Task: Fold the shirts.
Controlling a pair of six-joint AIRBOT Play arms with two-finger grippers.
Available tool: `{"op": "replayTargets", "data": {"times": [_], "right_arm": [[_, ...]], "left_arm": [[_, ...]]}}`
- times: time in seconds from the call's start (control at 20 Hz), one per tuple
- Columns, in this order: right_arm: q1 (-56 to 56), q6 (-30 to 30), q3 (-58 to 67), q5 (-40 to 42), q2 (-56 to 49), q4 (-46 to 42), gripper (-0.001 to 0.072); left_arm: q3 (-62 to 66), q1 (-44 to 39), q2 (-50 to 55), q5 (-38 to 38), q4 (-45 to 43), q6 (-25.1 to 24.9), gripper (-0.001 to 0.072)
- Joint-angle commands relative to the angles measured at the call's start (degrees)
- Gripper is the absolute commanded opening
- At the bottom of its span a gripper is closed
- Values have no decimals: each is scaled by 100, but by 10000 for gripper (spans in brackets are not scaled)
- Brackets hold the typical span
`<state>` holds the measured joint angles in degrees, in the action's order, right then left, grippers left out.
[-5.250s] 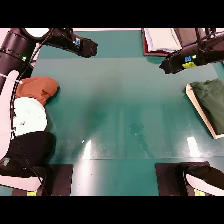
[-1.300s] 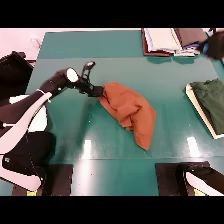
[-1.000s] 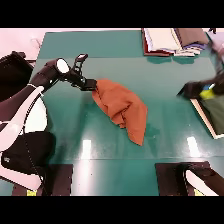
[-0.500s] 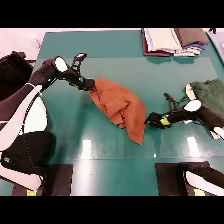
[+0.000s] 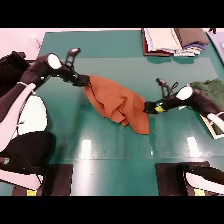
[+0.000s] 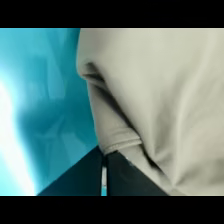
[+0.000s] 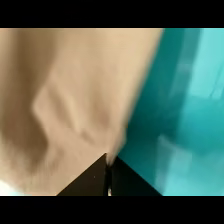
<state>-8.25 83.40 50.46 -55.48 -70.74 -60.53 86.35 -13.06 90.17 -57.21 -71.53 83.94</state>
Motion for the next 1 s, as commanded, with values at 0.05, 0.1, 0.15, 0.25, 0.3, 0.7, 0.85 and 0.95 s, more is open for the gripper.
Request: {"op": "replayTargets", "data": {"times": [0.05, 0.1, 0.15, 0.25, 0.3, 0.7, 0.85, 0.95], "right_arm": [[723, 9, 933, -520, 905, -957, 13], [892, 7, 1158, -575, 1121, -1021, 14], [1047, -2, 1377, -610, 1331, -1010, 13], [1338, -59, 1878, -717, 1766, -1012, 14], [1440, -68, 2114, -817, 1958, -1012, 13], [2153, -208, 4207, -1473, 3093, -1010, 14], [2337, -208, 5097, -1598, 3071, -1005, 13], [2417, -205, 5705, -1733, 2868, -999, 12]], "left_arm": [[7, 474, -791, 494, -59, 0, 26], [7, 525, -1027, 612, -68, -7, 27], [7, 525, -1305, 769, -151, -37, 27], [9, 525, -1893, 1082, -214, -50, 27], [9, 525, -2201, 1220, -245, -68, 27], [116, 525, -5027, 2070, -262, -455, 26], [745, 525, -5451, 2011, -260, -457, 26], [1150, 525, -5464, 1978, -260, -459, 26]]}}
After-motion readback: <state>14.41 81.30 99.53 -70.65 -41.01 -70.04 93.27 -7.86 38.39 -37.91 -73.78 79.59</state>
